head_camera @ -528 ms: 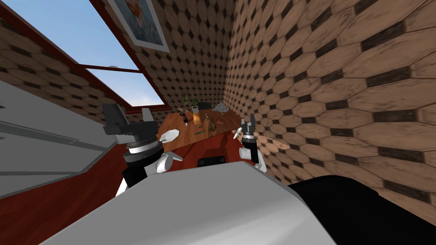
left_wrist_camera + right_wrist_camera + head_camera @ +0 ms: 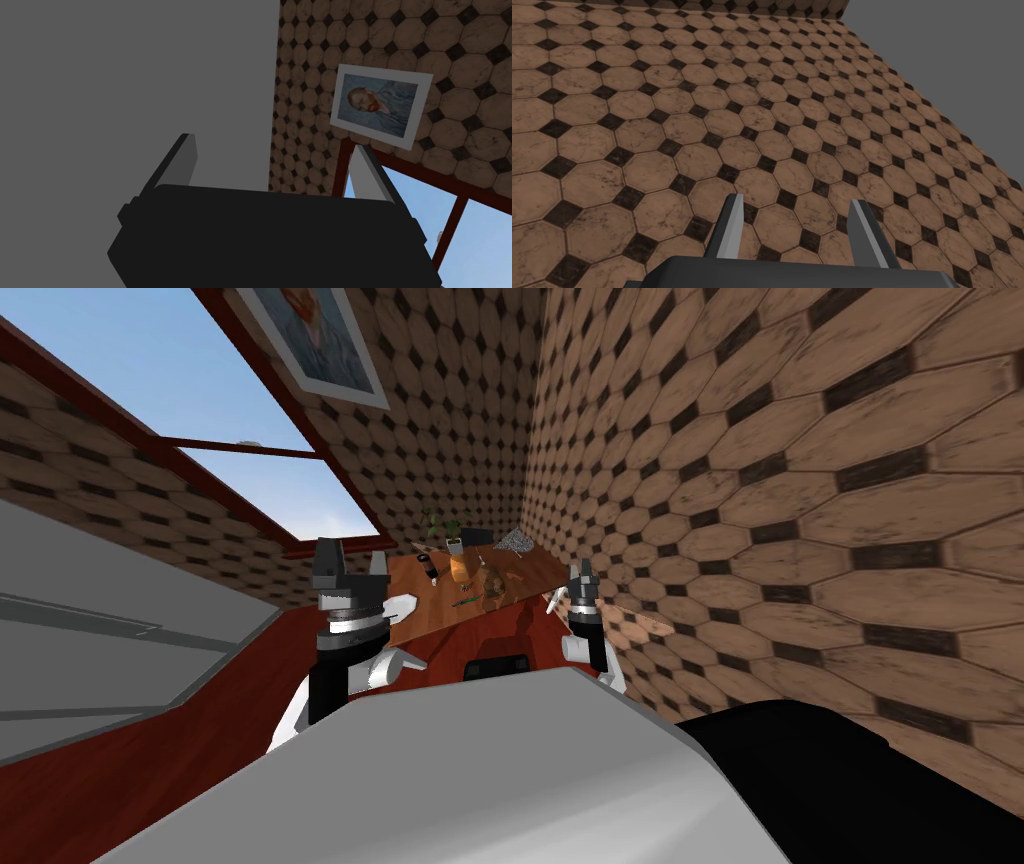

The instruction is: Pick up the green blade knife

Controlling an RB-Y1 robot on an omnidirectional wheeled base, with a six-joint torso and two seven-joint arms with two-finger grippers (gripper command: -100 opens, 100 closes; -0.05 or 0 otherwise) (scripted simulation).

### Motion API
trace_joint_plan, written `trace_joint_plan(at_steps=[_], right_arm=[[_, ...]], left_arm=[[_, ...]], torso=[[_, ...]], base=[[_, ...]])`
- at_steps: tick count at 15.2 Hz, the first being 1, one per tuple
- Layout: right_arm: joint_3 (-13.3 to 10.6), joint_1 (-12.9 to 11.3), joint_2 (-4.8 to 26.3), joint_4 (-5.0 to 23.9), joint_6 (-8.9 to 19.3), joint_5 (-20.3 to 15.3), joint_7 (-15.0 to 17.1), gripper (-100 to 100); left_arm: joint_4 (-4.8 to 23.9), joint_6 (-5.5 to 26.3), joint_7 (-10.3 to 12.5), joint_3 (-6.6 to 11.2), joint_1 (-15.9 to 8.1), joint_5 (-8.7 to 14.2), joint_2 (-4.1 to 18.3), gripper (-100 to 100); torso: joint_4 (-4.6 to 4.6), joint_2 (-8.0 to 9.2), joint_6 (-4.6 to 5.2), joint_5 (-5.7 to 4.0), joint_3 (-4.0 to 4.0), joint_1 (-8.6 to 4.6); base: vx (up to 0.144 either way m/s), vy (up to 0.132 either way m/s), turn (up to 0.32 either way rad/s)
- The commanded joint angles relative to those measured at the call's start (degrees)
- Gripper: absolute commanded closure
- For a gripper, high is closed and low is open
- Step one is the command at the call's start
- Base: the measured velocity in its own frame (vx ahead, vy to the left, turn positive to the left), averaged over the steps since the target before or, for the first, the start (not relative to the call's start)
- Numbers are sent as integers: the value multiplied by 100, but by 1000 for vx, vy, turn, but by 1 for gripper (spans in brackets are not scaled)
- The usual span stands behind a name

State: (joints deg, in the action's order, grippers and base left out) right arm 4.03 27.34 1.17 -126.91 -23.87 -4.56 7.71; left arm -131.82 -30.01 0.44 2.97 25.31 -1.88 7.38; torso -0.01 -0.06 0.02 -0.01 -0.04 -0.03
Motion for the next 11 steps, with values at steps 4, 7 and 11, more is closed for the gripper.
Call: trace_joint_plan(at_steps=[4, 7, 11], right_arm=[[0, 0, 0, 0, 0, 0, 0, 0], [0, 0, 0, 0, 0, 0, 0, 0], [0, 0, 0, 0, 0, 0, 0, 0]], left_arm=[[474, 564, 95, 101, -253, 52, 289, -100], [679, 924, 135, 148, -367, 75, 384, -100], [1130, 1406, 221, 251, -619, 127, 562, -100]], torso=[[0, 0, 0, 0, 0, -1], [0, -1, 1, 0, -1, -2], [0, -1, -1, 0, -1, -1]], base=[[9, -13, -61], [11, -15, -71], [12, -15, -57]])
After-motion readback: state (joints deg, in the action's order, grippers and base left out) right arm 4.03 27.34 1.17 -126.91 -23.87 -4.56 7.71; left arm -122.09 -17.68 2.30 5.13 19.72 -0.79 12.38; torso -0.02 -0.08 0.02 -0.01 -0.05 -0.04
